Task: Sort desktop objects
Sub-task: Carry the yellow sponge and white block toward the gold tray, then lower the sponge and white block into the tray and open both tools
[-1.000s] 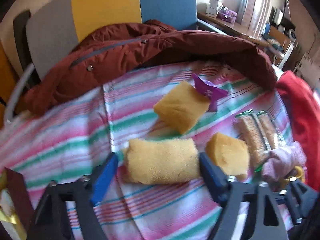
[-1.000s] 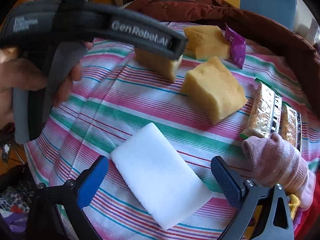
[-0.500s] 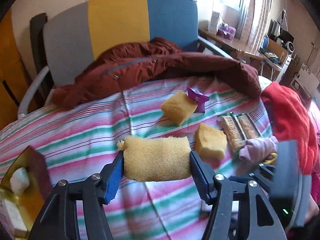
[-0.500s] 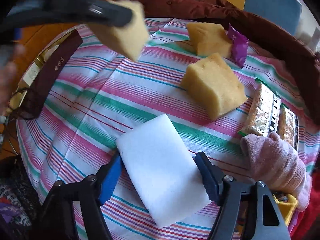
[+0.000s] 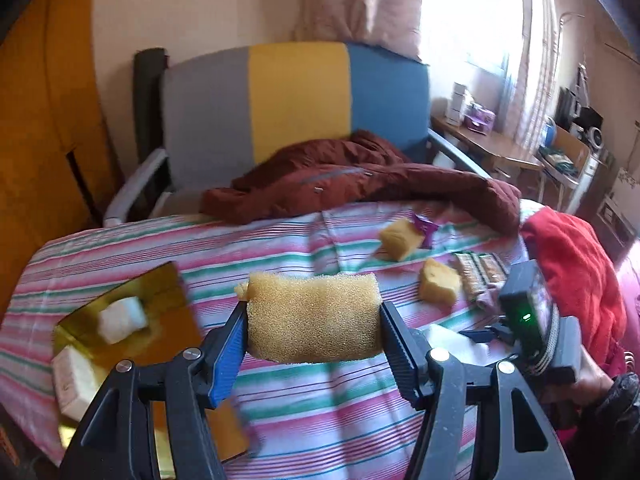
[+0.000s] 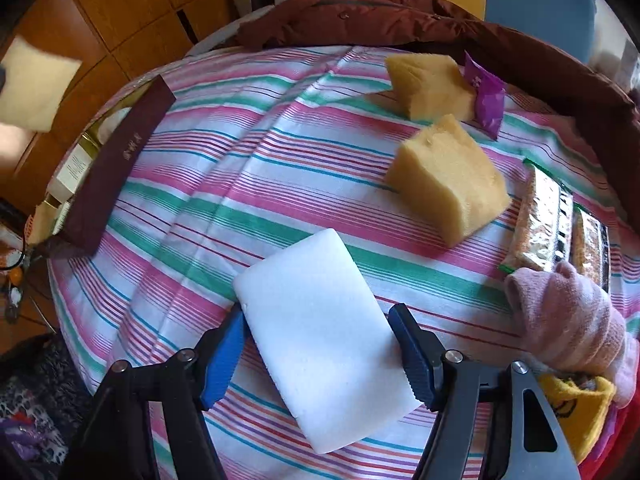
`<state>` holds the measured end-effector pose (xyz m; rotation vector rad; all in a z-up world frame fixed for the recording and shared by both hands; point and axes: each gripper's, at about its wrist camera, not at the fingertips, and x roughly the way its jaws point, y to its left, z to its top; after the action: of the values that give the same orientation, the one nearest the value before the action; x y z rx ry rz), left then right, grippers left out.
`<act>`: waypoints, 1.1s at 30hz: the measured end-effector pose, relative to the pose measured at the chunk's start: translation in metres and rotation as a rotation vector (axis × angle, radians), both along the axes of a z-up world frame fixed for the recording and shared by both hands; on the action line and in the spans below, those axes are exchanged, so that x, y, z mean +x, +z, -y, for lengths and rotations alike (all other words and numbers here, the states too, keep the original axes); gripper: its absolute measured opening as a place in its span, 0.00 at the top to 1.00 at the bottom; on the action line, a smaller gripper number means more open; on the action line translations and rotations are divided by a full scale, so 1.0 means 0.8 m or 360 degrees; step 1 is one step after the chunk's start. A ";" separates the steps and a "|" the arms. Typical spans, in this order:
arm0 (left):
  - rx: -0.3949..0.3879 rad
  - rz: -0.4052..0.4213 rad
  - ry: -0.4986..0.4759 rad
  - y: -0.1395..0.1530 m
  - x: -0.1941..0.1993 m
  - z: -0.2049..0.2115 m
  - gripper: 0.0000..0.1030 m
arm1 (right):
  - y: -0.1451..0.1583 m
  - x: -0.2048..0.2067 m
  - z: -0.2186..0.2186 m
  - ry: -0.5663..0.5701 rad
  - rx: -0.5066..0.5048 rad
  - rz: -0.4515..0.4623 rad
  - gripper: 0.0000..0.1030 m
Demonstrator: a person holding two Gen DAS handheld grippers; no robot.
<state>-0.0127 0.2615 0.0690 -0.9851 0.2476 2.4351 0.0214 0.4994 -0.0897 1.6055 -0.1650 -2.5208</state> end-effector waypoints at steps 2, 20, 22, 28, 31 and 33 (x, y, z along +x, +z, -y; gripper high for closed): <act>-0.0002 -0.0021 0.0046 0.003 0.003 0.023 0.38 | 0.008 0.011 0.004 -0.0004 -0.0031 -0.0030 0.31; -0.0020 0.0098 0.0446 -0.055 -0.010 0.194 0.38 | 0.102 0.003 0.159 0.0055 -0.0361 -0.0325 0.30; 0.0002 0.0106 0.0478 -0.057 -0.010 0.212 0.38 | 0.107 -0.005 0.184 0.0093 -0.0390 -0.0330 0.31; 0.0103 0.0098 0.0626 -0.053 -0.009 0.288 0.38 | 0.117 -0.026 0.248 0.0195 -0.0481 -0.0324 0.30; 0.0140 0.0096 0.0698 -0.055 -0.012 0.321 0.38 | 0.115 -0.040 0.282 0.0233 -0.0522 -0.0297 0.30; 0.0149 0.0098 0.0732 -0.058 -0.015 0.337 0.38 | 0.112 -0.051 0.305 0.0246 -0.0536 -0.0271 0.30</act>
<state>-0.0243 -0.0078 0.0224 -1.1757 -0.1307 2.7846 -0.0193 0.2552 -0.0004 1.2231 -0.4041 -2.3449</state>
